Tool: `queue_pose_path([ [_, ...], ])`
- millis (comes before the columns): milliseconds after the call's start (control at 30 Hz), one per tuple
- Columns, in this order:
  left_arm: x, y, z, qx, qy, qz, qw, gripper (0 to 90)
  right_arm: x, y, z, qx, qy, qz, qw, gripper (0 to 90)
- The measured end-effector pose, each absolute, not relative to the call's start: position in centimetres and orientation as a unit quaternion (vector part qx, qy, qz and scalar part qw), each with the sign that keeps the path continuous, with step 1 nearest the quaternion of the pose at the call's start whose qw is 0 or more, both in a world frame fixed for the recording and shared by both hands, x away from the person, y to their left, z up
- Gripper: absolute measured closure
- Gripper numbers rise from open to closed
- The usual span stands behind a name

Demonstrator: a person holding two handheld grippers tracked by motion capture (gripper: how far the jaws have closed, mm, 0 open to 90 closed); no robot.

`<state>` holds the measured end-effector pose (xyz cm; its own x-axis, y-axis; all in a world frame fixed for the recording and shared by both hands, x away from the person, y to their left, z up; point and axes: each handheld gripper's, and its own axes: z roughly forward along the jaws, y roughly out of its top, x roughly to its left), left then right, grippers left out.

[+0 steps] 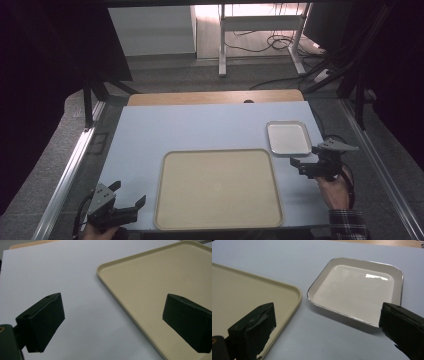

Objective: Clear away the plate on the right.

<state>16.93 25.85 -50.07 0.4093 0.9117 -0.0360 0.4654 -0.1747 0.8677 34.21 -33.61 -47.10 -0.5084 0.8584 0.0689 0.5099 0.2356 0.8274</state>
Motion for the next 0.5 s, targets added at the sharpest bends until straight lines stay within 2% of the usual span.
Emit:
queue_pose_path([
  [500,16.9,25.8,-50.1,0.723,0.476,0.261,0.427,3.7,36.4,-34.2,-47.1,0.470,0.748,0.422,0.203,0.9],
])
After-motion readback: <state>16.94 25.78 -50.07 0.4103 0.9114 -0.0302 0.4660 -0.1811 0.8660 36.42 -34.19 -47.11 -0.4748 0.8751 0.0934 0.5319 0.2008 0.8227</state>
